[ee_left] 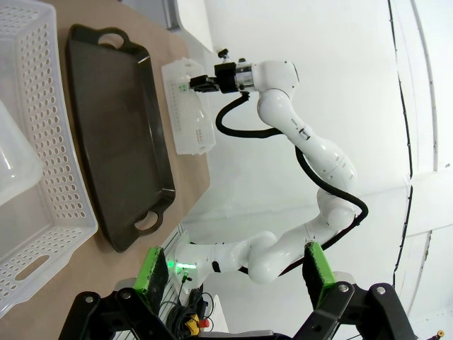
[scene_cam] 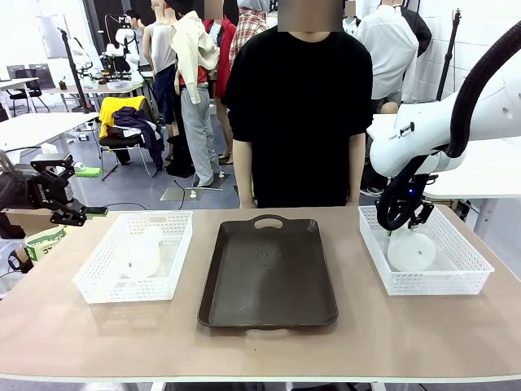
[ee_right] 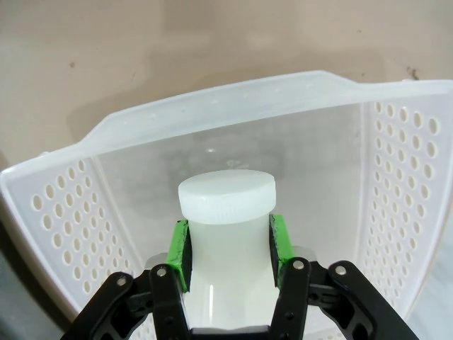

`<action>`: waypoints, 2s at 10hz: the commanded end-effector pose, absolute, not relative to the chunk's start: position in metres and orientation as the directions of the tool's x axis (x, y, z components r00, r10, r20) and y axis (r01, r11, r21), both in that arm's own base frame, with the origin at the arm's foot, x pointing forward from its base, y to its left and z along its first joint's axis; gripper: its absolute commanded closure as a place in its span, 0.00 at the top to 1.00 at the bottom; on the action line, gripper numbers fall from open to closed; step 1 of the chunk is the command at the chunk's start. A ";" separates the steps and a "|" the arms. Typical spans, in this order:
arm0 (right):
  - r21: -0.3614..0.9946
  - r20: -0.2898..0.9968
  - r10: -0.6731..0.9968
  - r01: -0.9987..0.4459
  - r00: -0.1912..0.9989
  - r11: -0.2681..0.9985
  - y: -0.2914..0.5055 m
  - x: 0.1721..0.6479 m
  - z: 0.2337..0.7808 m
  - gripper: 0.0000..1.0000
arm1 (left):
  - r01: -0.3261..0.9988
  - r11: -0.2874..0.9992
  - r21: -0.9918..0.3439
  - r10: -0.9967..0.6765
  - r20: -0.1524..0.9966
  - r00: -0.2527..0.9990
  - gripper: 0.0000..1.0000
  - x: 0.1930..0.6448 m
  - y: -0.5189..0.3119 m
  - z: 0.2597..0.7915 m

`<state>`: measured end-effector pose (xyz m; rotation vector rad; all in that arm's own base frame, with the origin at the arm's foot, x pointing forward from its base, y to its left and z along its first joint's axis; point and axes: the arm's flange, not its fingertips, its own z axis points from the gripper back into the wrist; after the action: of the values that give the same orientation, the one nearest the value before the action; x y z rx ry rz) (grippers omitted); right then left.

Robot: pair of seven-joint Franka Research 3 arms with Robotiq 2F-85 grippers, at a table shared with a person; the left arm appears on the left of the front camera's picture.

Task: Prepare the laboratory tools.
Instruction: While moving the picked Big flask to the Handle tray indicated by the person, stop as directed by the person.

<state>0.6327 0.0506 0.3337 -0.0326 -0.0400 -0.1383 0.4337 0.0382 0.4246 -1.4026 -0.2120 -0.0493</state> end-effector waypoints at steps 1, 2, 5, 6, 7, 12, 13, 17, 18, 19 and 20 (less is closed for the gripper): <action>0.006 0.036 -0.139 0.138 0.990 0.990 0.031 0.626 0.355 0.00 | 0.162 0.166 -0.973 0.094 0.179 0.979 1.00 0.433 0.039 0.426; -0.006 0.057 -0.163 0.163 0.985 0.987 0.018 0.622 0.369 0.00 | 0.162 0.166 -0.973 0.094 0.179 0.979 1.00 0.433 0.039 0.426; 0.022 0.064 -0.180 0.179 0.982 0.984 -0.004 0.613 0.400 0.00 | 0.162 0.166 -0.973 0.094 0.179 0.979 1.00 0.433 0.039 0.426; 0.042 0.079 -0.166 0.163 0.983 0.986 -0.007 0.606 0.416 0.00 | 0.162 0.166 -0.973 0.094 0.179 0.979 1.00 0.433 0.039 0.426; 0.051 0.091 -0.161 0.157 0.983 0.986 -0.010 0.598 0.428 0.00 | 0.162 0.166 -0.973 0.094 0.179 0.979 1.00 0.433 0.039 0.426; 0.056 0.129 -0.169 0.163 0.977 0.985 -0.014 0.590 0.460 0.00 | 0.162 0.166 -0.973 0.094 0.179 0.979 1.00 0.433 0.039 0.426; 0.056 0.129 -0.169 0.163 0.977 0.985 -0.014 0.590 0.460 0.00 | 0.162 0.166 -0.973 0.094 0.179 0.979 1.00 0.433 0.039 0.426; 0.056 0.129 -0.169 0.163 0.977 0.985 -0.014 0.590 0.460 0.00 | 0.162 0.166 -0.973 0.094 0.179 0.979 1.00 0.433 0.039 0.426; 0.056 0.129 -0.169 0.163 0.977 0.985 -0.014 0.590 0.460 0.00 | 0.162 0.166 -0.973 0.094 0.179 0.979 1.00 0.433 0.039 0.426; 0.065 0.113 -0.160 0.153 0.981 0.986 -0.016 0.586 0.456 0.00 | 0.162 0.166 -0.973 0.094 0.179 0.979 1.00 0.433 0.039 0.426; 0.055 0.186 -0.121 0.112 0.975 0.992 0.000 0.579 0.478 0.00 | 0.162 0.166 -0.973 0.094 0.179 0.979 1.00 0.433 0.039 0.426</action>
<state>0.5863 -0.0117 0.4629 0.0560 -0.1376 -0.1466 0.4338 0.0383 0.4244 -1.4023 -0.2119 -0.0488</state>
